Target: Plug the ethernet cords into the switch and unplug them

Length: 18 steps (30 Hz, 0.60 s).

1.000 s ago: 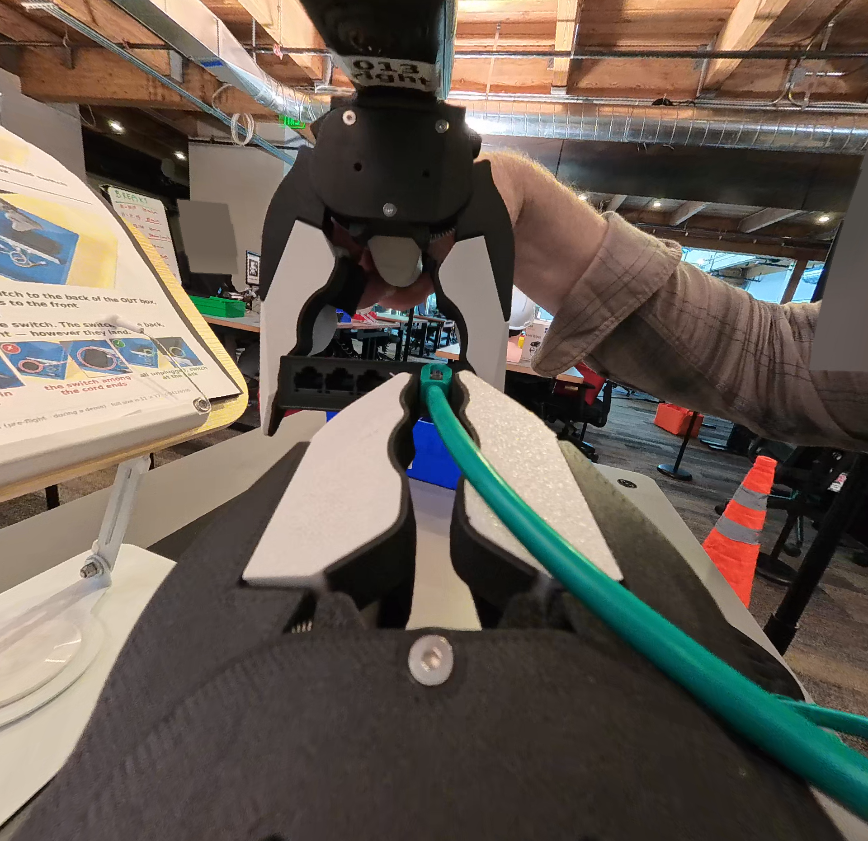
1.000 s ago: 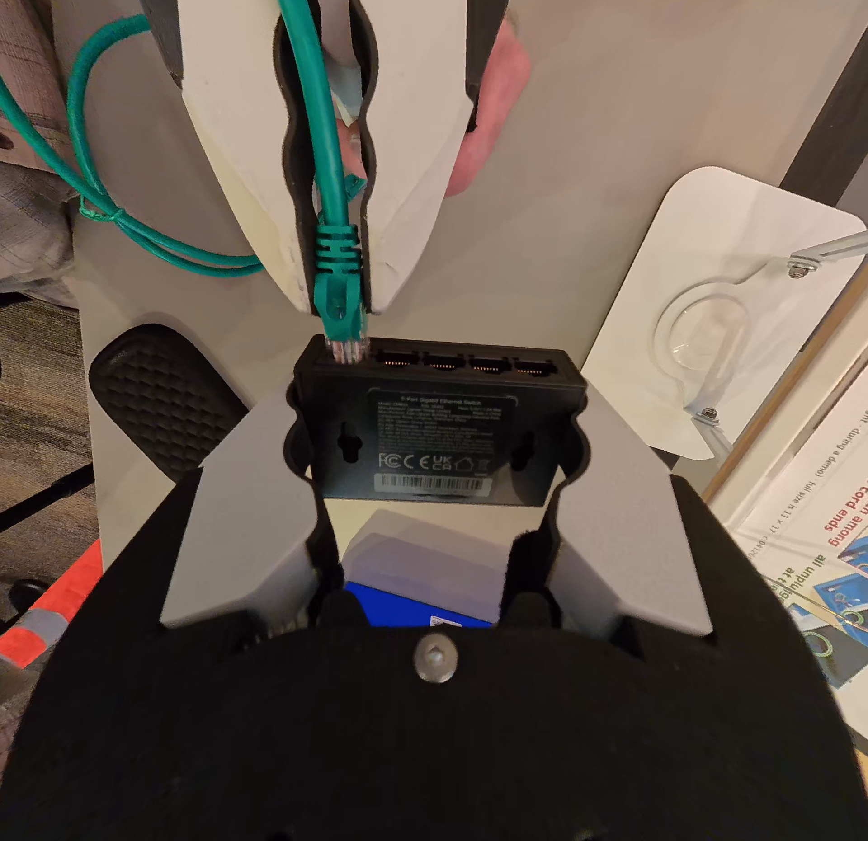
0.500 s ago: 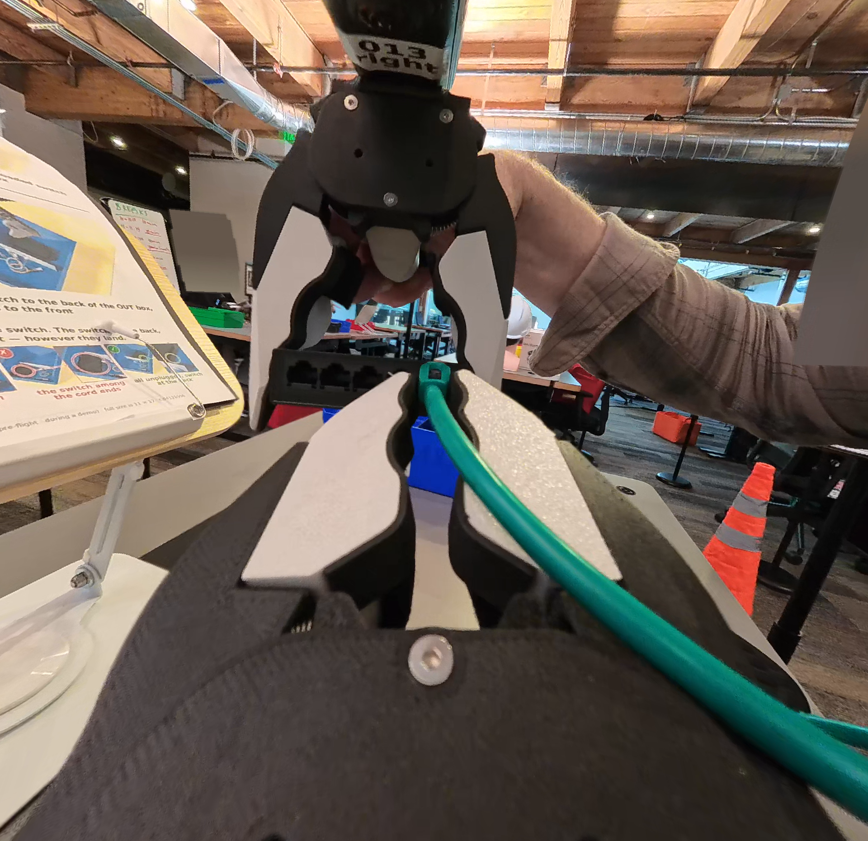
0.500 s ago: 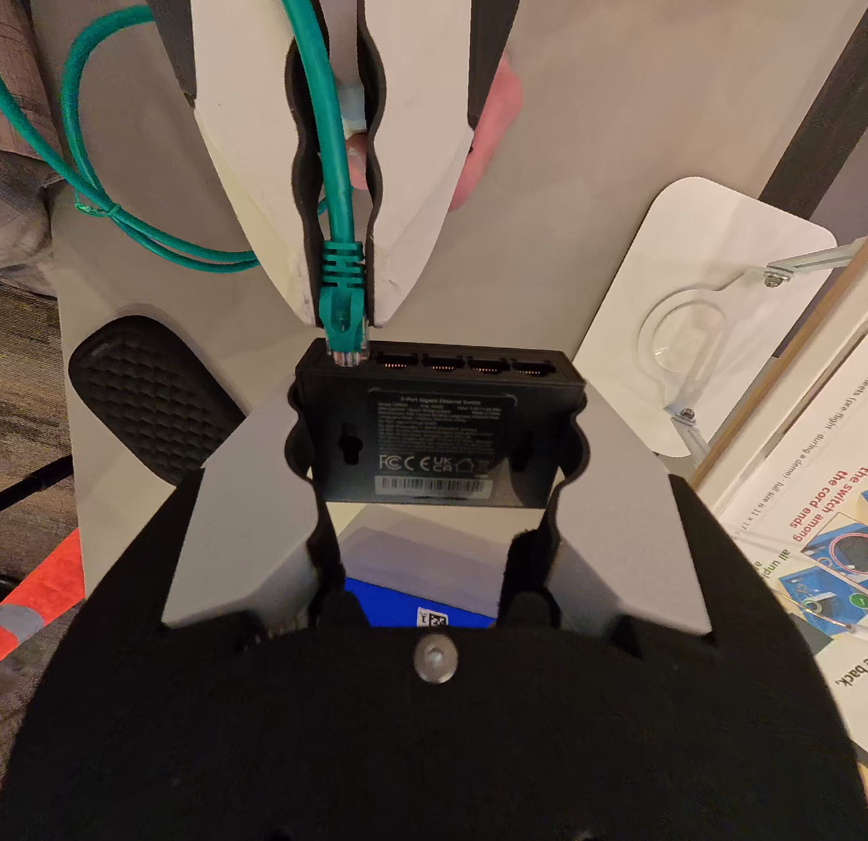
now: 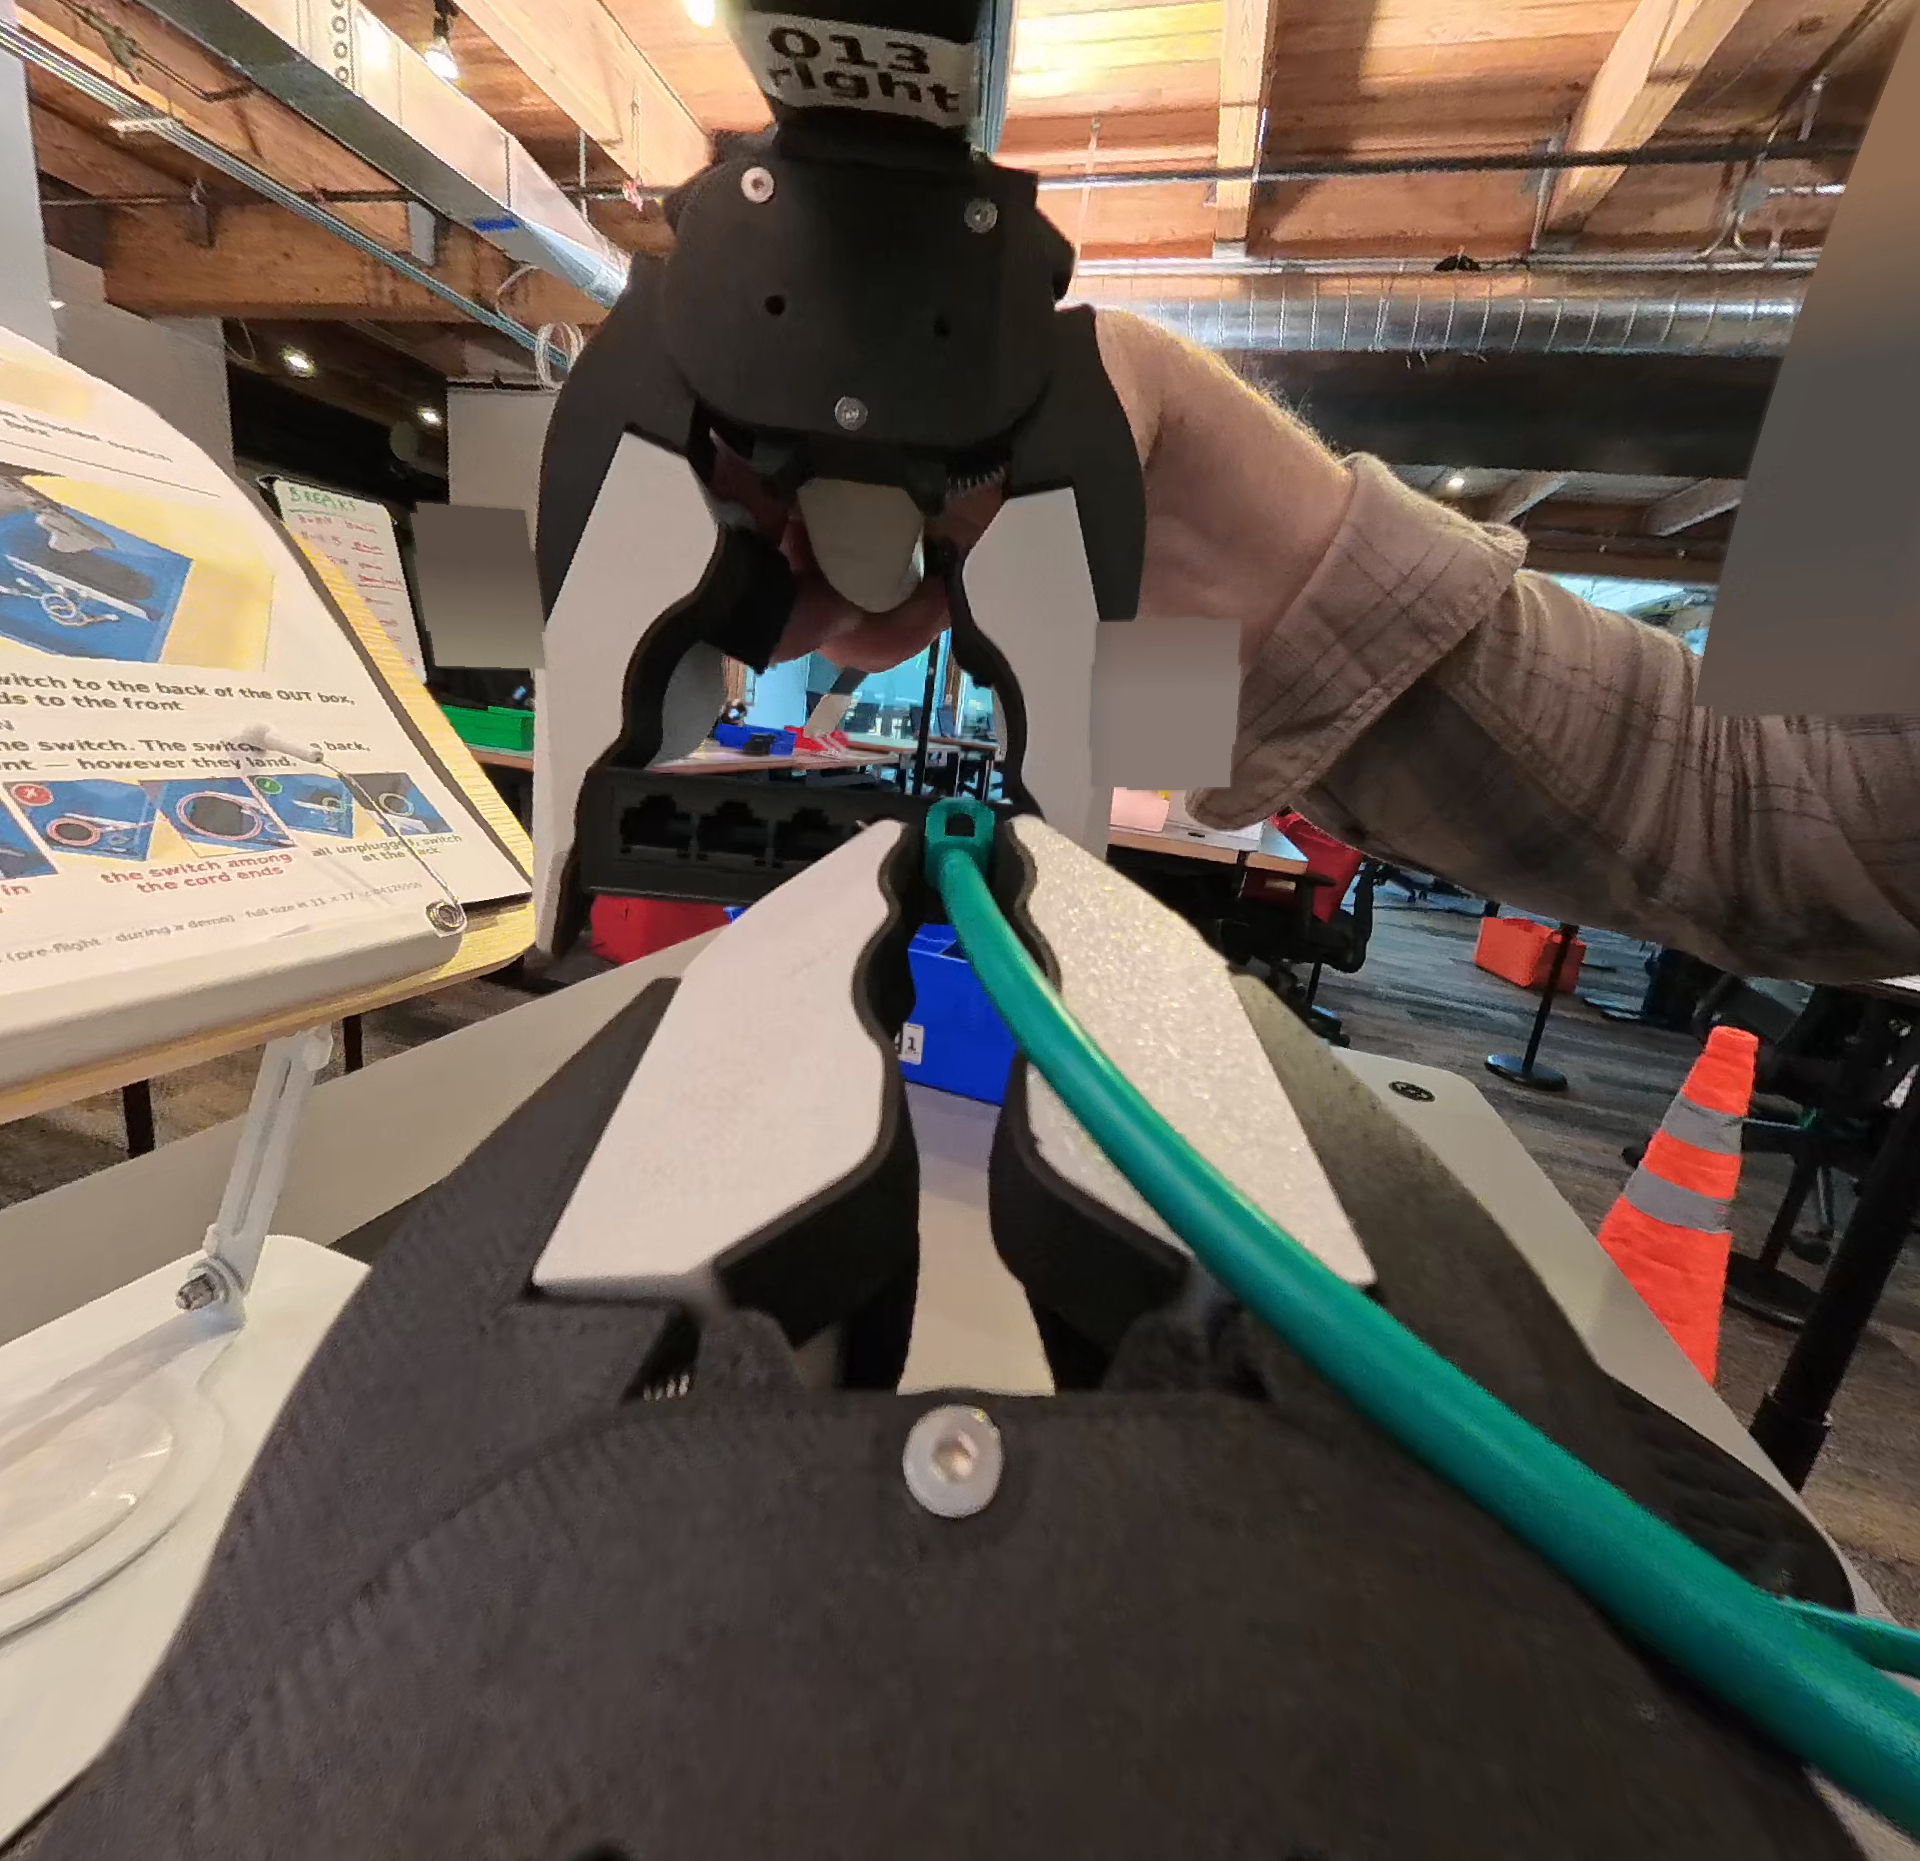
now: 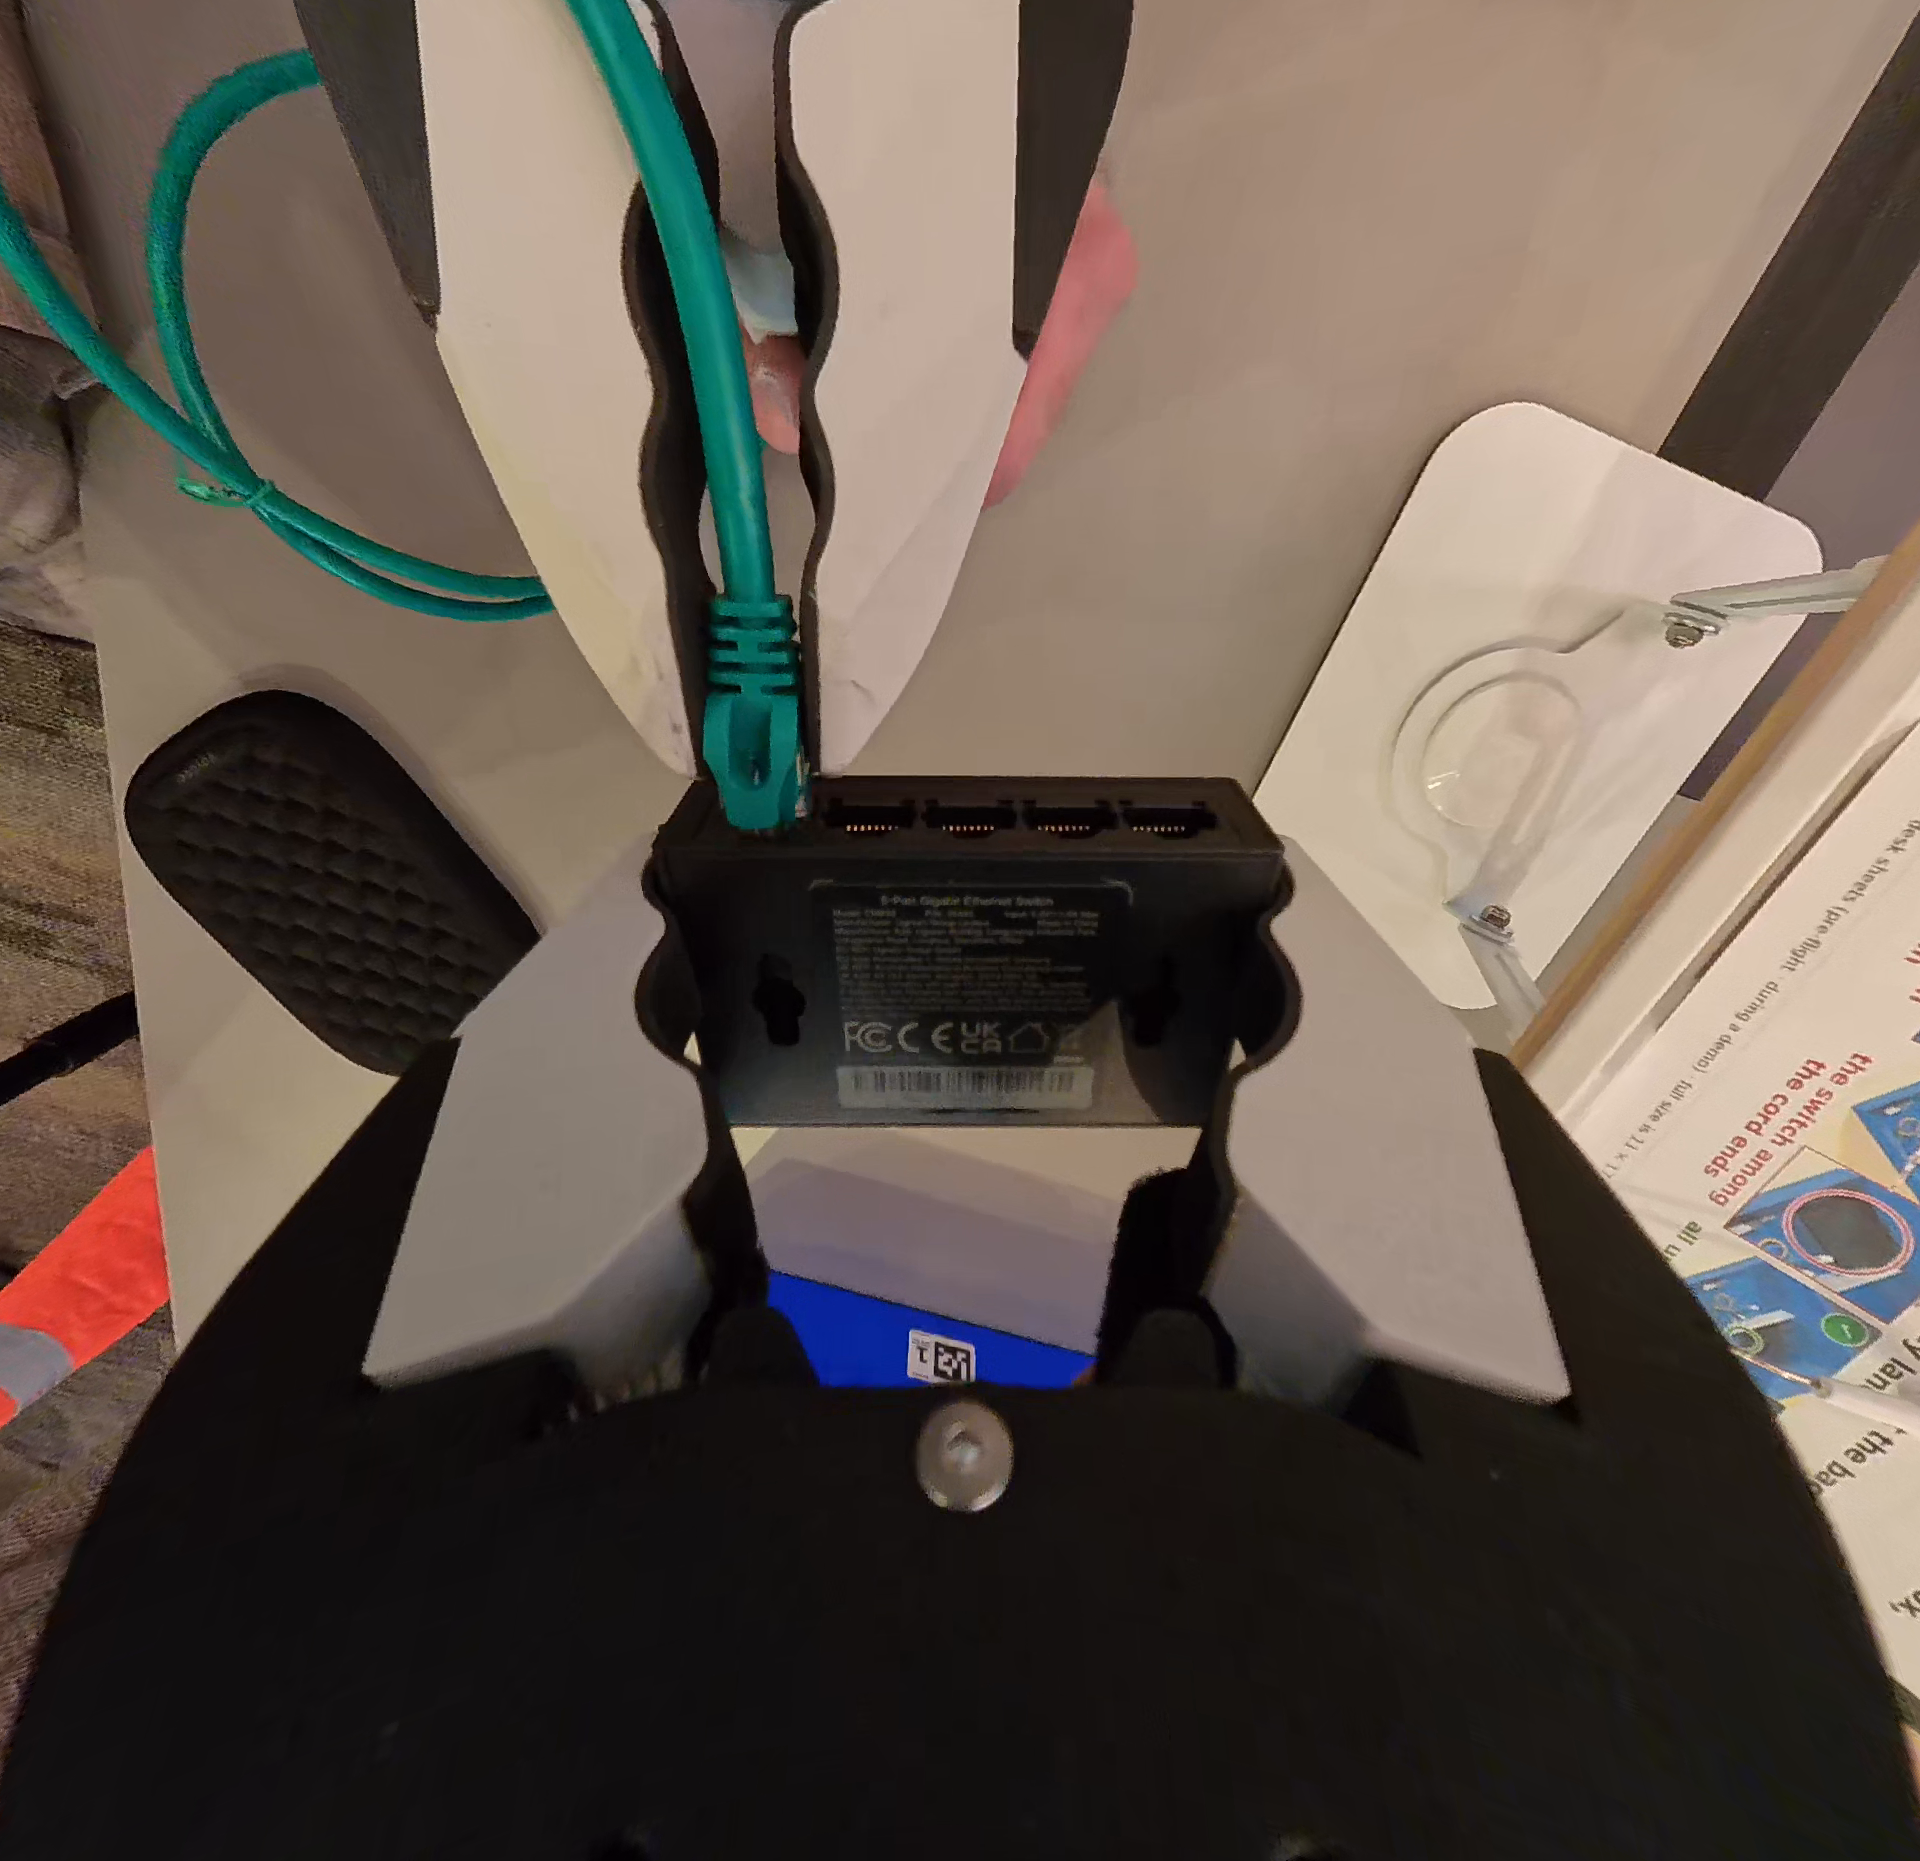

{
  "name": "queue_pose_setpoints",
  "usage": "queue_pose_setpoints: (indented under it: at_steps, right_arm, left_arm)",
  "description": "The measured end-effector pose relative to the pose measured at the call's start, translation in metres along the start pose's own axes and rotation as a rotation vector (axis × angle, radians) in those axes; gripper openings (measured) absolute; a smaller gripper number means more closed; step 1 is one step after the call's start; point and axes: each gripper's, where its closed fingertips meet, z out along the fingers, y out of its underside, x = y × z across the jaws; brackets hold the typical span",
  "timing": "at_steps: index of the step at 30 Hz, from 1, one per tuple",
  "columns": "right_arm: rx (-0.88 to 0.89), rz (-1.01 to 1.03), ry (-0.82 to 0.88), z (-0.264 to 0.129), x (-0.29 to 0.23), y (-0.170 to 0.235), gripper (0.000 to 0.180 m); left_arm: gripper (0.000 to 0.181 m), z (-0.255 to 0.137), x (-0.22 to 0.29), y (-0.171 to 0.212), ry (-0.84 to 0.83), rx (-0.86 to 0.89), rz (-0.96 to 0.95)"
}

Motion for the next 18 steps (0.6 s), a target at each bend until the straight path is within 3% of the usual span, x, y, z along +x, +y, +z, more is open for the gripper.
queue_pose_setpoints:
  at_steps: [6,10,13,18]
  right_arm:
    - [0.004,0.038,-0.013,0.001,-0.002,0.004,0.104]
    - [0.016,0.050,-0.039,0.001,-0.008,0.004,0.104]
    - [0.014,0.057,-0.040,0.000,-0.008,0.005,0.104]
    - [0.028,0.072,-0.032,-0.002,-0.008,0.008,0.104]
  left_arm:
    - [0.012,0.002,0.000,0.001,0.013,-0.032,0.020]
    - [0.014,-0.001,0.004,0.000,0.053,-0.070,0.167]
    - [0.030,-0.006,0.002,-0.004,0.067,-0.061,0.213]
    - [0.039,-0.015,-0.004,-0.004,0.090,-0.099,0.328]
